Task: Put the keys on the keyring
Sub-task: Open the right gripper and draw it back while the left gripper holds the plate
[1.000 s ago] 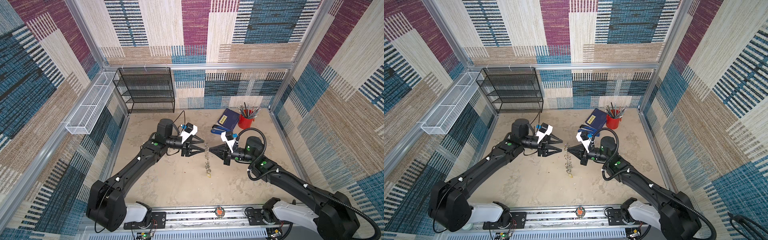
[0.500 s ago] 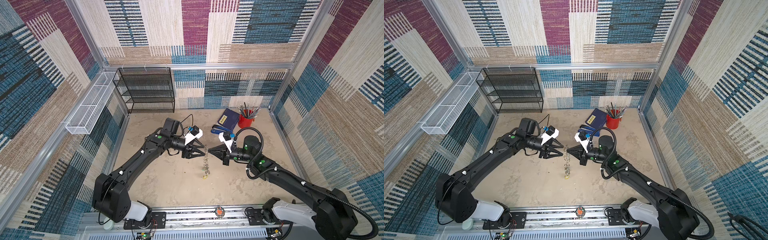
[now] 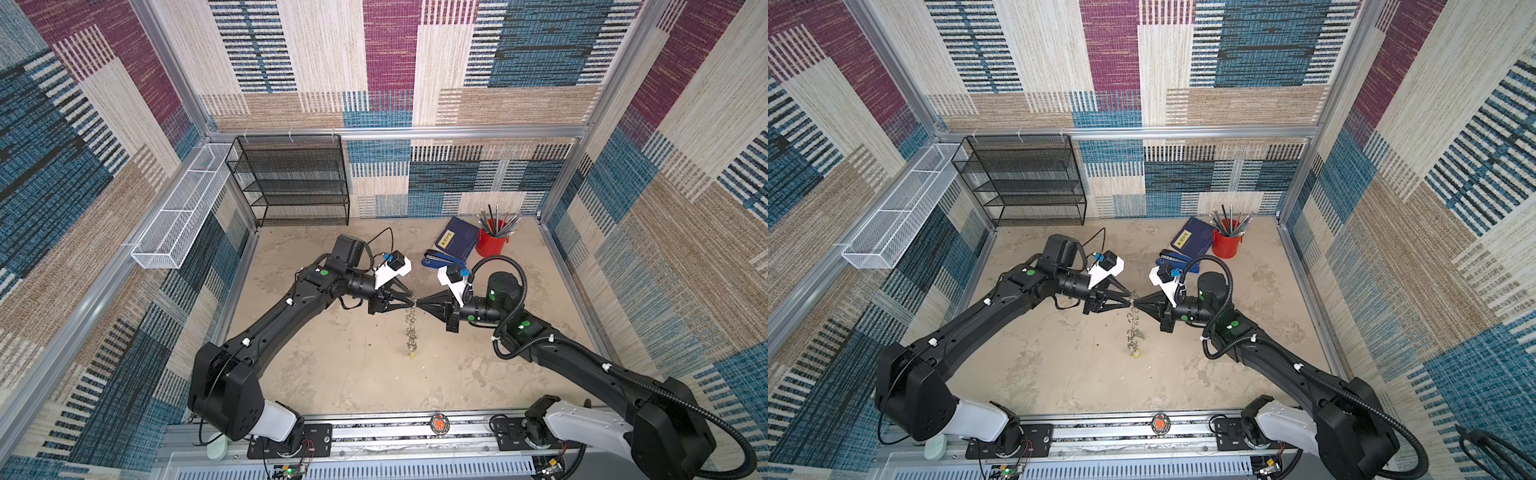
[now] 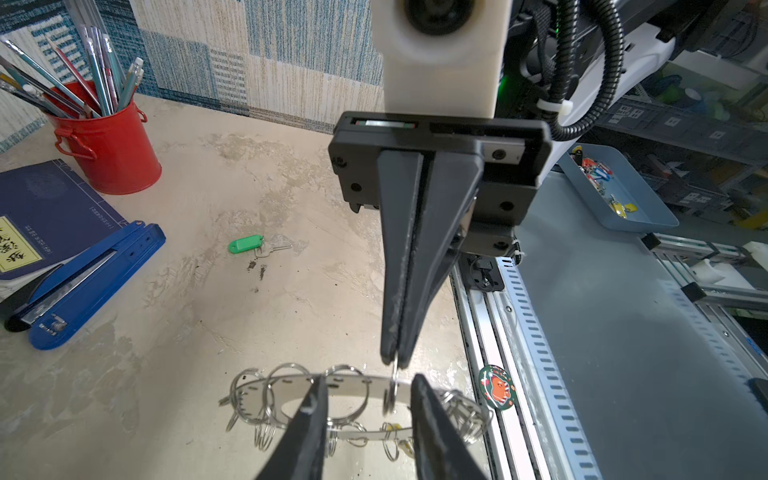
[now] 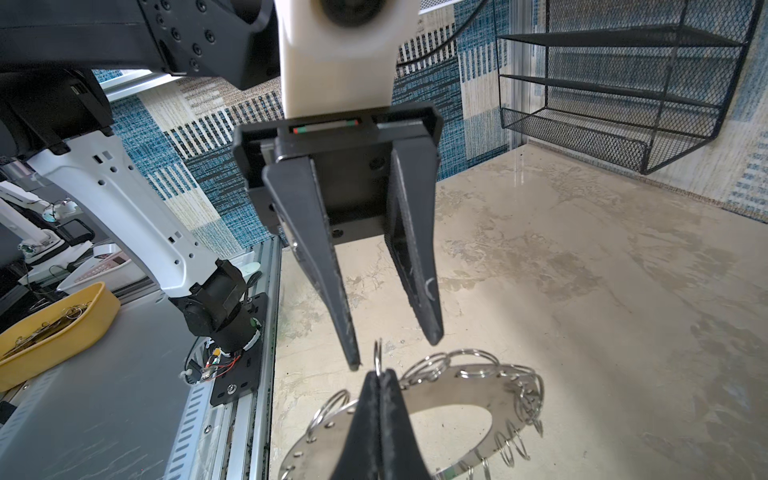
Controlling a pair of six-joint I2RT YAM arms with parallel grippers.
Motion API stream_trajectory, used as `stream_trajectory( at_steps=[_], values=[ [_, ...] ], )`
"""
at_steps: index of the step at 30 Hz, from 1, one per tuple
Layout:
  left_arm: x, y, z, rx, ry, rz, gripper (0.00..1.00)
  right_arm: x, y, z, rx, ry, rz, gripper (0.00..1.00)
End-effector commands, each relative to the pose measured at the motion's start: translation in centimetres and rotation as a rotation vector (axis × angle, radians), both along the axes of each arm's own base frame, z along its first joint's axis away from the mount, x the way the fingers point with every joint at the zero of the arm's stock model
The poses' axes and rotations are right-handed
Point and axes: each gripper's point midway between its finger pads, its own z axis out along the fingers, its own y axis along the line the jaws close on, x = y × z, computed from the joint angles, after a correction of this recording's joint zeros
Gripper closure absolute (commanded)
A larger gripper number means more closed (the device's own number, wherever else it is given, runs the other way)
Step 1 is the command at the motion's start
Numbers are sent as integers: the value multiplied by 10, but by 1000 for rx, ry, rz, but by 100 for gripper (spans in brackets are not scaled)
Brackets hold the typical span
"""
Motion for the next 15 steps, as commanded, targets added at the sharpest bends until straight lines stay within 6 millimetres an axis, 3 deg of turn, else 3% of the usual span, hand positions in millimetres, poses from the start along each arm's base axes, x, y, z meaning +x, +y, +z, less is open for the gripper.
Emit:
stream_trajectory(
  at_steps=[1, 12, 15],
  values=[
    [0, 0, 0, 9, 0, 2, 67, -2, 1, 13, 38, -49, 16, 100],
    [-4, -4, -7, 40, 23, -26, 85, -2, 1, 15, 40, -51, 15, 100],
    [-4, -4, -7, 40, 21, -22, 94, -2, 2, 13, 38, -48, 16, 100]
  ],
)
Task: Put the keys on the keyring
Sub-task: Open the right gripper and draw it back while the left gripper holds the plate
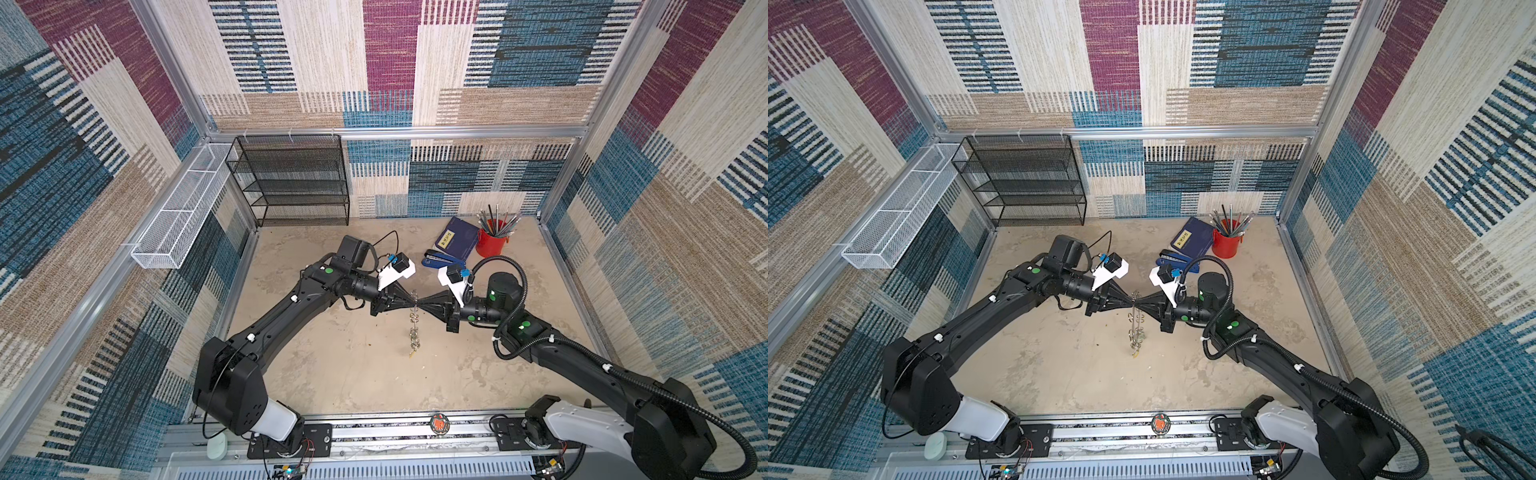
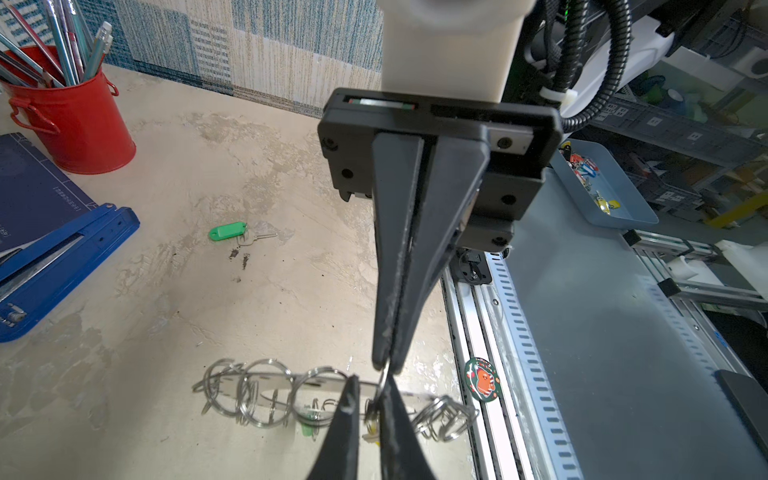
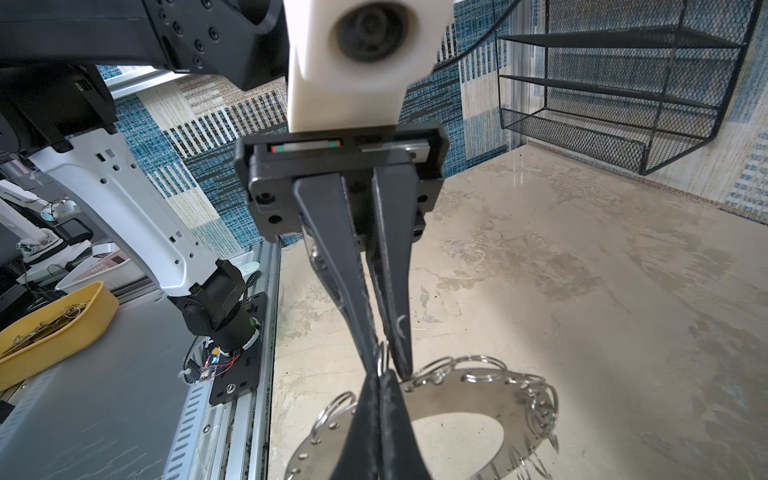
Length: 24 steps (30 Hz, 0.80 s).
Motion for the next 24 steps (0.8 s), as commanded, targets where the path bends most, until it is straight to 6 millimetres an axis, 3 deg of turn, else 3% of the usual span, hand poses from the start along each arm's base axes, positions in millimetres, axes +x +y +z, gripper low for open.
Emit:
stream_trajectory(
  at_steps=[1, 4, 6, 11, 14, 20, 24],
  values=[
    [1, 0, 0, 10, -31, 1, 98, -2, 2, 14, 40, -47, 19, 100],
    [2, 1, 1, 1, -43, 19, 100, -1, 0, 17, 53, -46, -3, 99],
    [5, 1, 3, -22, -50, 43, 100, 1, -4, 22, 70, -51, -32, 82],
    [13, -1, 13, -101, -69, 123, 100, 13, -33, 42, 148, -40, -136, 64],
    [16, -3, 20, -152, -67, 152, 100, 25, -45, 43, 148, -18, -222, 53],
    [25, -5, 27, -231, -57, 233, 100, 21, -47, 41, 152, -13, -221, 44],
    [26, -7, 33, -310, -39, 257, 100, 18, -44, 35, 161, -4, -187, 44]
  ],
)
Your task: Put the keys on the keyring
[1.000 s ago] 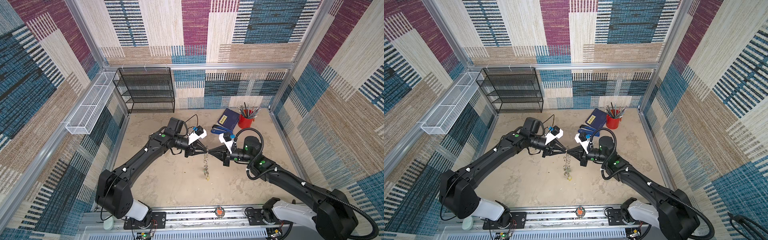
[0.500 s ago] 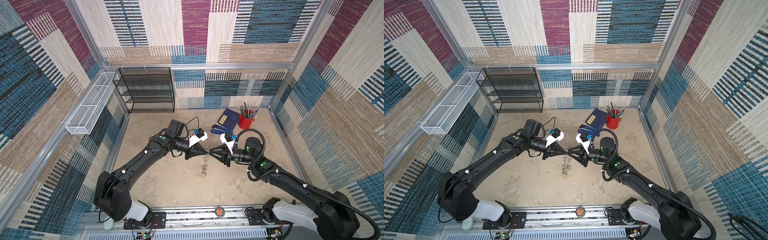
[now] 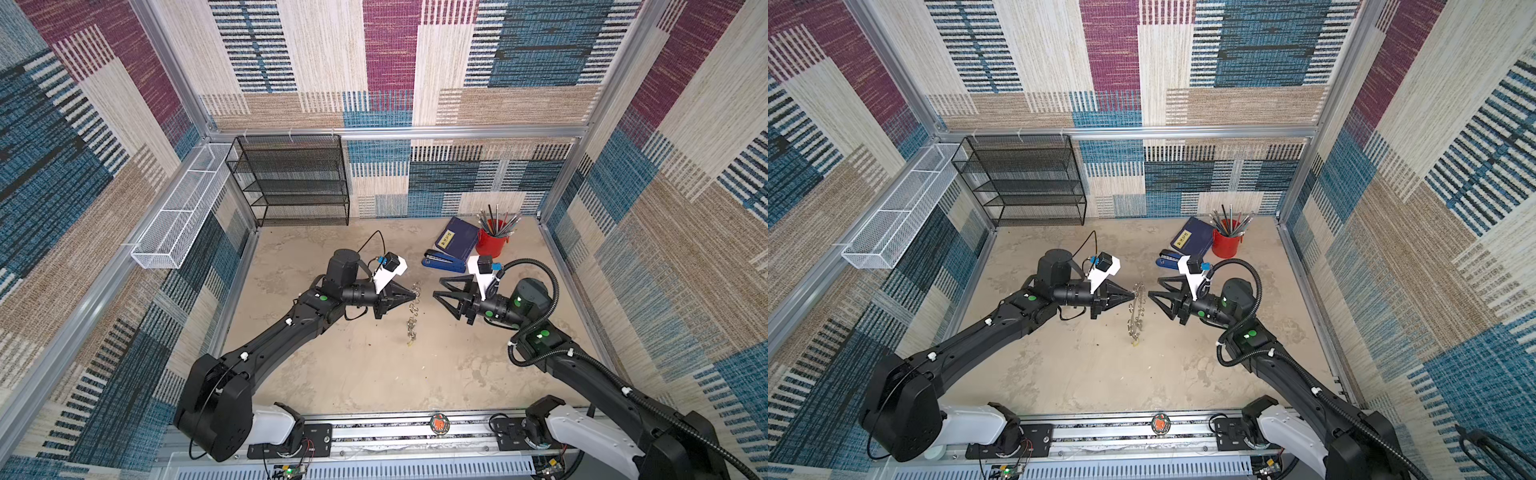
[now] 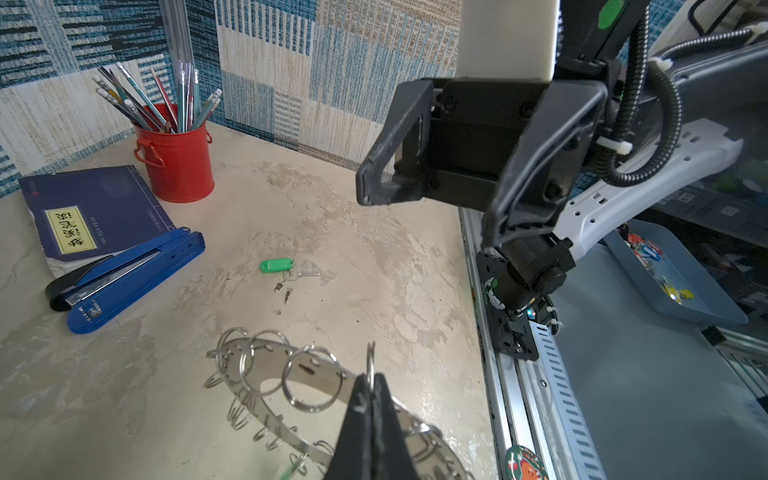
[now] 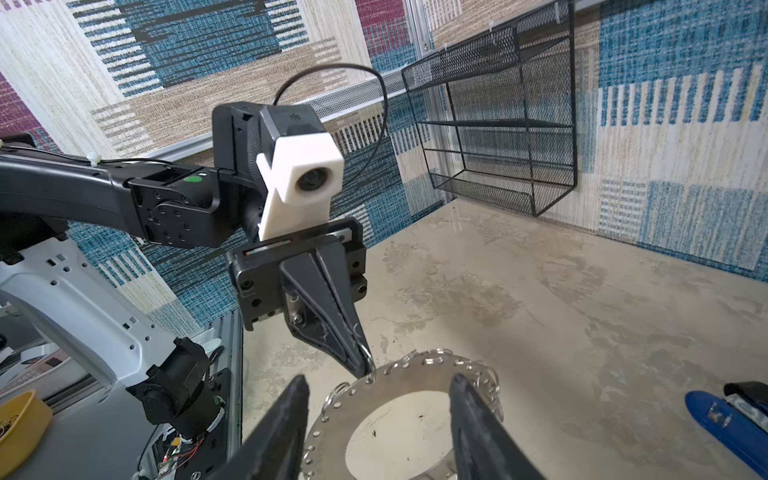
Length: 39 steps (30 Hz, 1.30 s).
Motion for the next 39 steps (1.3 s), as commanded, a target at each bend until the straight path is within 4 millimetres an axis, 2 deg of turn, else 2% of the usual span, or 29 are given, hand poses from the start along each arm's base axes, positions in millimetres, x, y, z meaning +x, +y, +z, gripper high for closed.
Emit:
stream_trajectory(
  at_steps=[1, 9, 12, 16, 20, 23, 30, 39],
  values=[
    [8, -5, 33, -141, -42, 39, 100, -5, 3, 7, 40, -19, 37, 44],
    [7, -8, 40, -228, -4, 74, 100, -6, 9, 3, 47, -13, 88, 44],
    [3, -10, 41, -266, -1, 59, 100, -9, 13, 1, 54, -4, 127, 47],
    [-3, -11, 43, -312, 13, 32, 100, -7, 16, 0, 54, 1, 138, 55],
    [-6, -12, 41, -321, 27, 19, 100, -8, 17, 1, 61, -2, 152, 57],
    [-12, -14, 40, -323, 28, -8, 100, -6, 18, 3, 63, -8, 150, 64],
    [-22, -19, 34, -302, 34, -64, 100, -6, 21, 3, 64, -6, 177, 72],
    [-24, -21, 33, -295, 26, -77, 100, -14, 24, 2, 65, -5, 224, 97]
  ],
)
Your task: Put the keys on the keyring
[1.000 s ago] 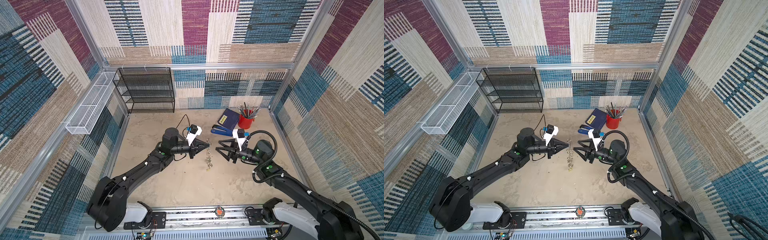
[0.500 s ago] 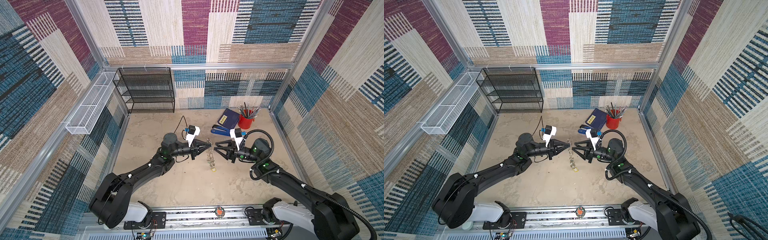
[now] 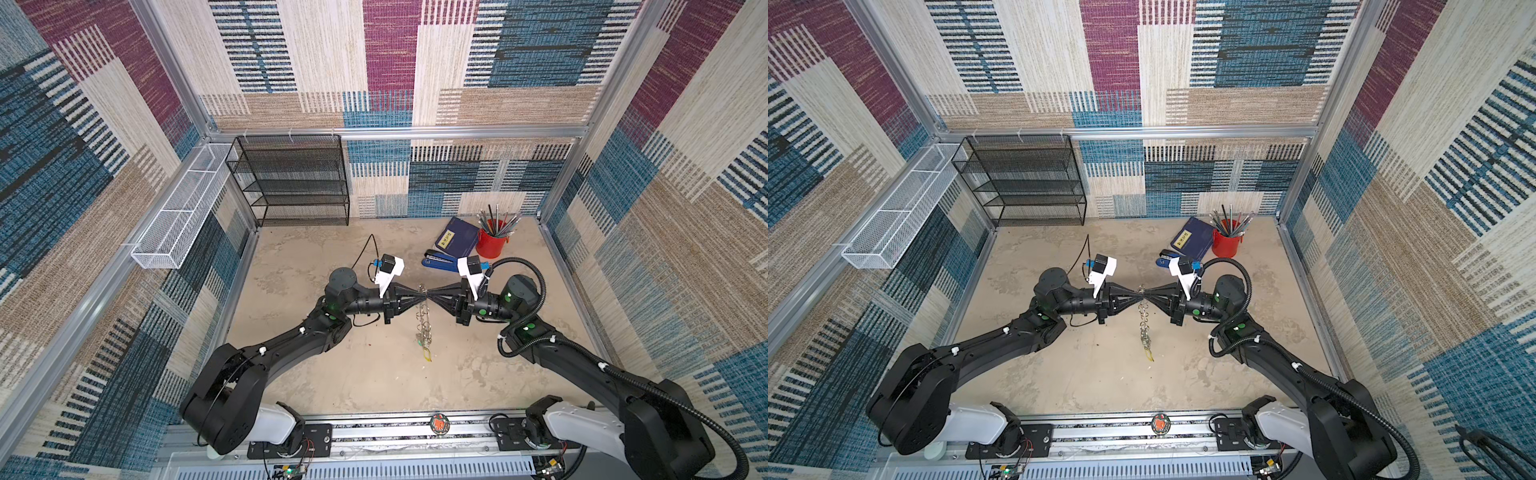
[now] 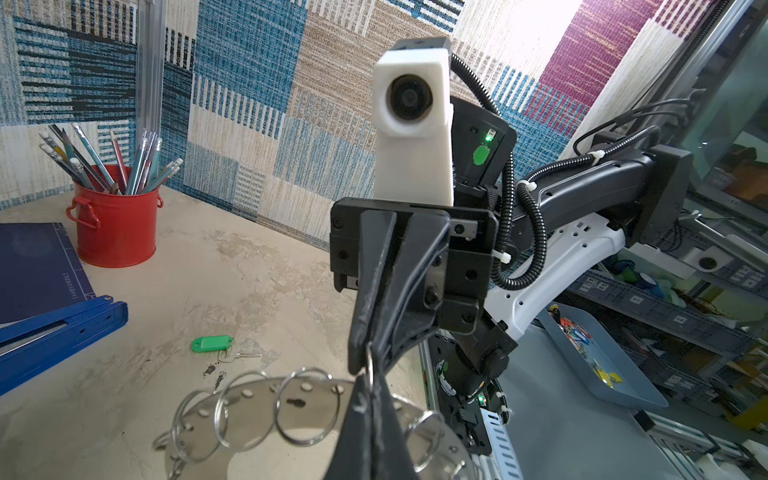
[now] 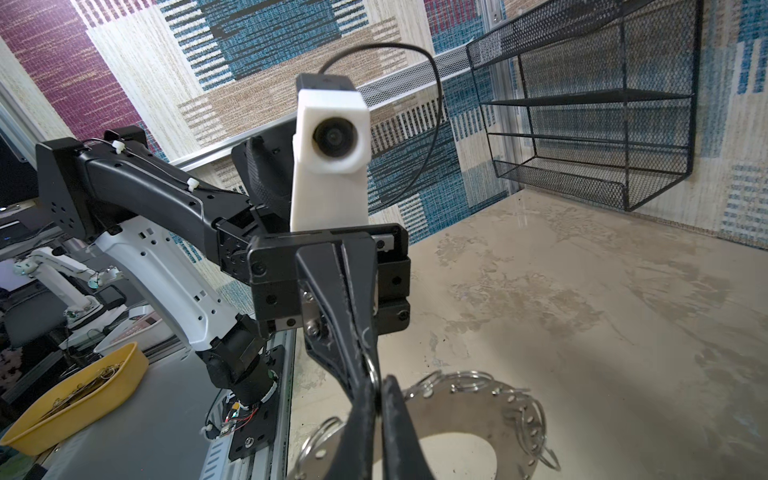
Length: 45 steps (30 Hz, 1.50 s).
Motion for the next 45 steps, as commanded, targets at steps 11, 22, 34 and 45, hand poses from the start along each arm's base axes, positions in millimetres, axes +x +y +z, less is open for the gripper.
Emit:
stream_trajectory(
  at_steps=[11, 22, 34, 45],
  values=[
    [-7, 0, -12, 144, -53, -53, 80, 2, 0, 2, -34, -15, -26, 100],
    [-6, 8, -28, 325, -90, -73, 71, 0, 5, -1, -72, -32, -27, 100],
    [-7, 9, -21, 301, -96, -89, 80, -4, 12, -5, -85, -35, 2, 100],
    [2, 22, -6, 255, -101, -49, 64, -6, 14, -4, -86, -42, 12, 100]
  ],
)
